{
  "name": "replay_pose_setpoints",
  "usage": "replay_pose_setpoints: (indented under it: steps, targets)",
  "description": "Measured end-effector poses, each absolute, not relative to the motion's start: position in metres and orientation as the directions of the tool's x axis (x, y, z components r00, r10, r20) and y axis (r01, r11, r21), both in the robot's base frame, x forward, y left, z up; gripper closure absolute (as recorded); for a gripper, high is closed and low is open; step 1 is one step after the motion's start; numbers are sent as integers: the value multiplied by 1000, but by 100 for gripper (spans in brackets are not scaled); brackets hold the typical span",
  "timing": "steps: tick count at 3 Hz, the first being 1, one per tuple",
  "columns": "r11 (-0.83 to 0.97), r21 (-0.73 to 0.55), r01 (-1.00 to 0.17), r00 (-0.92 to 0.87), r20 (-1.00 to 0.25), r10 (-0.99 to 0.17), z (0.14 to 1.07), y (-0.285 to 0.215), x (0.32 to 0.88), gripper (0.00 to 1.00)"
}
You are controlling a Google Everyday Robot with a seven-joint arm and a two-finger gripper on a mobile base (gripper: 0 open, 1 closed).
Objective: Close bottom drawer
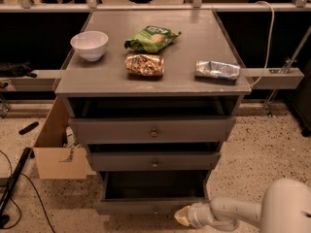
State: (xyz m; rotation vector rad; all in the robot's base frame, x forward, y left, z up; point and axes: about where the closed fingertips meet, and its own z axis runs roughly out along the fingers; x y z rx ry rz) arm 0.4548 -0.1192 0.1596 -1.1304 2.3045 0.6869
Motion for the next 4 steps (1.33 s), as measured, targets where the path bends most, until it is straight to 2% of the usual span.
replay_pose_setpoints:
  steps: [1, 2, 3, 4]
  targets:
    - [539, 230, -810, -550, -615, -565, 153, -118, 488, 12]
    - [539, 230, -810, -550, -615, -565, 153, -118, 486, 0]
    - [543, 211, -813, -542, -618, -570, 154, -114, 514, 0]
    - [543, 211, -813, -542, -618, -570, 154, -114, 514, 0]
